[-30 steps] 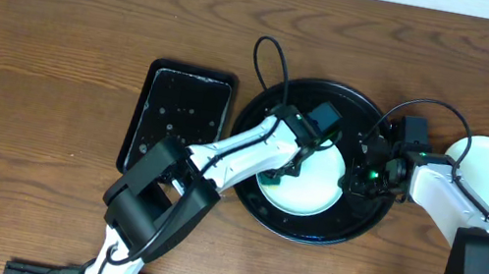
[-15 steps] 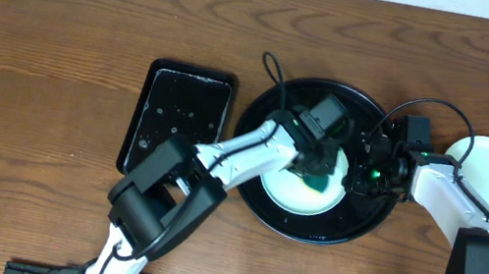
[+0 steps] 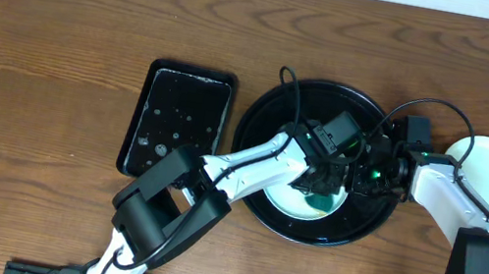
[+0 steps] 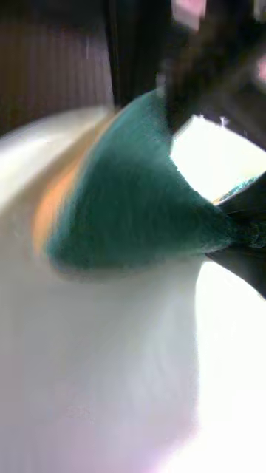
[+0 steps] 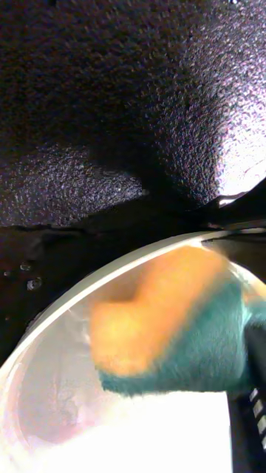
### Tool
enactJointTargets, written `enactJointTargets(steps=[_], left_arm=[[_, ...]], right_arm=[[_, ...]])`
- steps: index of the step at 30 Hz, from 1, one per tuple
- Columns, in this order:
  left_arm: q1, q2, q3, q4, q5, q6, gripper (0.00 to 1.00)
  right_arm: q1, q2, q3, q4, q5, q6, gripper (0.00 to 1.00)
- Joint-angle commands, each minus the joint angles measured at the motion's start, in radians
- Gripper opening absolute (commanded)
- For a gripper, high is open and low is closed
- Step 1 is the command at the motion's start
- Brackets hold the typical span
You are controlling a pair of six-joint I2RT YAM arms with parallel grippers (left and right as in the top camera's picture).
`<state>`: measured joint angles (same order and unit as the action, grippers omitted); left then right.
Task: Clean dirty plates on tray and stack at the side
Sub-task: 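Scrub the plate surface with the sponge in the left gripper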
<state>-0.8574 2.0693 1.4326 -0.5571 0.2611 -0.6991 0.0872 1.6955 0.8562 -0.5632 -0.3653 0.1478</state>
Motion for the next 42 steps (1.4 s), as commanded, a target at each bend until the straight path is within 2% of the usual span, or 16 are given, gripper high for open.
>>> enactJointTargets(steps=[1, 7, 12, 19, 26, 29, 32, 36, 39, 42], left_arm=[[0.039, 0.035, -0.037, -0.11, -0.27, 0.006, 0.08], [0.06, 0.035, -0.01, -0.262, -0.649, 0.013, 0.08], [0.06, 0.035, -0.007, -0.272, -0.813, 0.1, 0.07], [0.058, 0.034, 0.004, -0.265, -0.937, 0.154, 0.07], [0.026, 0.024, 0.056, -0.265, -0.933, 0.153, 0.07], [0.002, 0.003, 0.084, -0.264, -0.808, 0.153, 0.07], [-0.01, -0.009, 0.093, -0.215, -0.528, 0.153, 0.07], [-0.01, -0.003, 0.073, -0.119, -0.243, 0.137, 0.07], [-0.01, 0.011, 0.053, -0.062, -0.145, 0.078, 0.07], [-0.01, 0.032, 0.042, -0.039, -0.113, 0.066, 0.07]], right_arm=[[-0.007, 0.017, -0.002, -0.005, 0.054, -0.011, 0.01], [-0.007, 0.017, -0.002, -0.005, 0.054, -0.011, 0.01], [-0.007, 0.017, -0.002, -0.005, 0.054, -0.011, 0.01], [-0.007, 0.017, -0.003, -0.005, 0.054, -0.011, 0.01], [-0.007, 0.017, -0.002, -0.01, 0.054, -0.011, 0.01], [-0.007, 0.017, -0.002, -0.016, 0.055, -0.011, 0.01], [-0.007, 0.017, -0.002, -0.016, 0.054, -0.011, 0.01], [-0.007, 0.017, -0.002, -0.016, 0.055, -0.011, 0.01], [-0.007, 0.017, -0.002, -0.016, 0.054, -0.011, 0.01], [-0.007, 0.017, -0.002, -0.016, 0.055, -0.011, 0.01]])
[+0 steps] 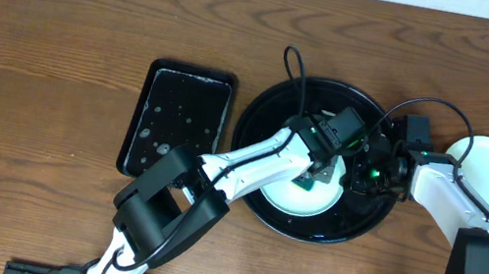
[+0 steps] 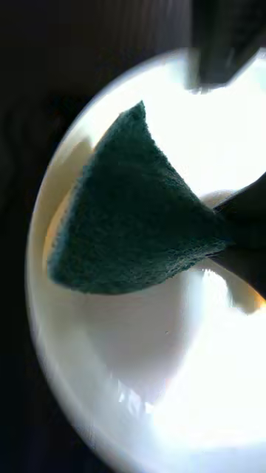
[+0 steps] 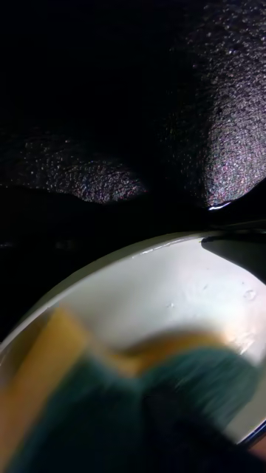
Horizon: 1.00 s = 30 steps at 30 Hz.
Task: Clean dirty plates on tray and stack at the side
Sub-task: 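Scrub the plate surface with the sponge in the left gripper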
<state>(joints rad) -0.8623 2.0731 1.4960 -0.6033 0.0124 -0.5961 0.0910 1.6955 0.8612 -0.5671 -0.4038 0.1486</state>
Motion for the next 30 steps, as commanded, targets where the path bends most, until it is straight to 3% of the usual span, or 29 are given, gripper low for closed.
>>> enactJointTargets(steps=[1, 4, 11, 13, 19, 30], left_arm=[[-0.005, 0.034, -0.023, 0.005, 0.129, -0.034, 0.07], [0.003, 0.044, -0.026, -0.032, 0.045, -0.026, 0.07], [0.032, 0.044, -0.026, -0.181, -0.468, -0.024, 0.07], [0.044, 0.044, -0.026, -0.173, -0.549, 0.02, 0.08], [0.066, 0.044, -0.026, -0.093, -0.583, 0.106, 0.07], [0.064, -0.097, 0.016, -0.074, -0.58, 0.086, 0.07]], right_arm=[[-0.011, 0.017, -0.007, -0.012, 0.093, -0.011, 0.01], [-0.011, 0.017, -0.008, -0.012, 0.093, -0.011, 0.01], [-0.011, 0.017, -0.007, -0.01, 0.093, -0.011, 0.01], [-0.011, 0.017, -0.007, -0.009, 0.093, -0.011, 0.01], [-0.011, 0.017, -0.007, -0.008, 0.093, -0.012, 0.01], [-0.011, 0.017, -0.007, -0.009, 0.092, -0.012, 0.01]])
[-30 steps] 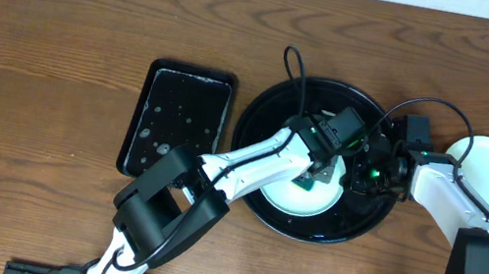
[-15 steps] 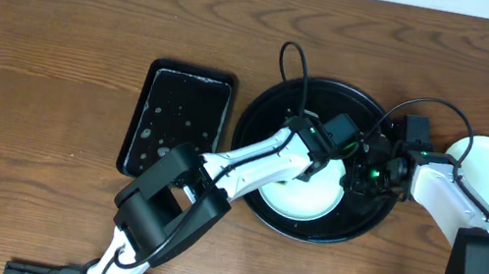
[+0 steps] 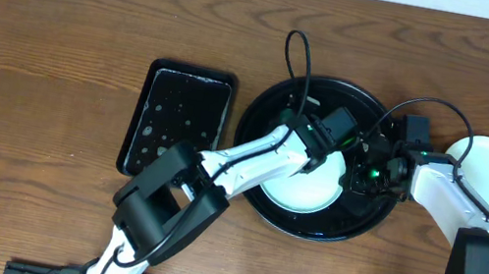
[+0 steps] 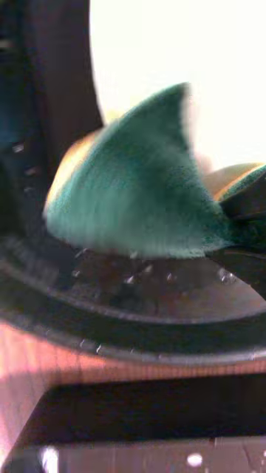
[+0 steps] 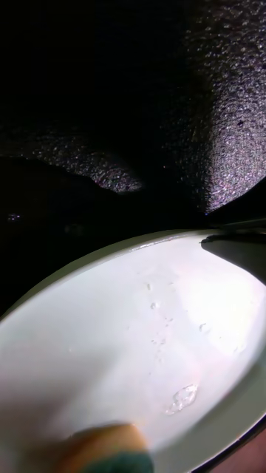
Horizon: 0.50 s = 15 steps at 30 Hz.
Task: Clean dirty plates on tray and stack at the side
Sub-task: 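Scrub the plate surface with the sponge in the left gripper, then keep scrubbing the plate near its left rim with the sponge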
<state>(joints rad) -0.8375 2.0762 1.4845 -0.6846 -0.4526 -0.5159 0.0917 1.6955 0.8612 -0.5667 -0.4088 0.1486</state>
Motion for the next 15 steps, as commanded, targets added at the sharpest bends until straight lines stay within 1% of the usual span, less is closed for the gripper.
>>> enactJointTargets(steps=[1, 4, 6, 11, 15], left_arm=[[0.04, -0.128, 0.028, 0.015, -0.103, 0.006, 0.07], [0.04, -0.187, 0.028, 0.028, -0.037, 0.006, 0.07], [0.04, -0.204, 0.028, 0.028, 0.038, 0.006, 0.07], [0.04, -0.196, 0.006, 0.028, 0.292, 0.006, 0.08], [0.04, -0.169, -0.031, 0.037, 0.414, 0.007, 0.07]], right_arm=[[-0.012, 0.017, -0.007, -0.01, 0.097, -0.012, 0.01], [-0.012, 0.017, -0.007, -0.01, 0.098, -0.012, 0.01], [-0.012, 0.017, -0.007, -0.01, 0.098, -0.012, 0.01], [-0.012, 0.017, -0.007, -0.01, 0.098, -0.012, 0.01], [-0.012, 0.017, -0.007, -0.012, 0.098, -0.012, 0.01]])
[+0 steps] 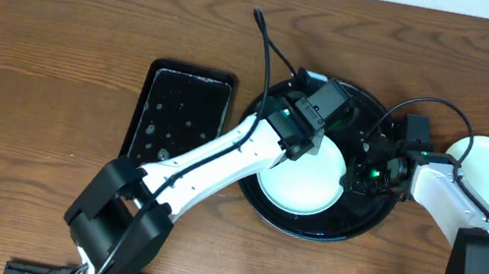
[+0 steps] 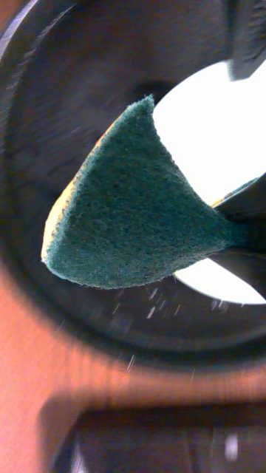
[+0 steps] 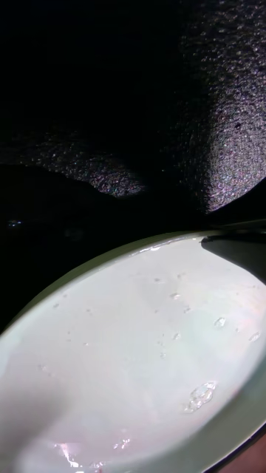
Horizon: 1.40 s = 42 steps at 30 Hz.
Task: Clean dirty plates on tray and stack at the side
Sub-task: 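Keep scrubbing the plate near its left rim with the sponge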
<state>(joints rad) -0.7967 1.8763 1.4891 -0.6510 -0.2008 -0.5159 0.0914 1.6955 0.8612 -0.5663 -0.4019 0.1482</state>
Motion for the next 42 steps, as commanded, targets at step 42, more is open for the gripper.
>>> enactJointTargets(steps=[42], left_arm=[[0.127, 0.048, -0.155, -0.035, 0.502, 0.161, 0.08]], right_arm=[[-0.012, 0.016, -0.007, -0.01, 0.09, -0.011, 0.01]])
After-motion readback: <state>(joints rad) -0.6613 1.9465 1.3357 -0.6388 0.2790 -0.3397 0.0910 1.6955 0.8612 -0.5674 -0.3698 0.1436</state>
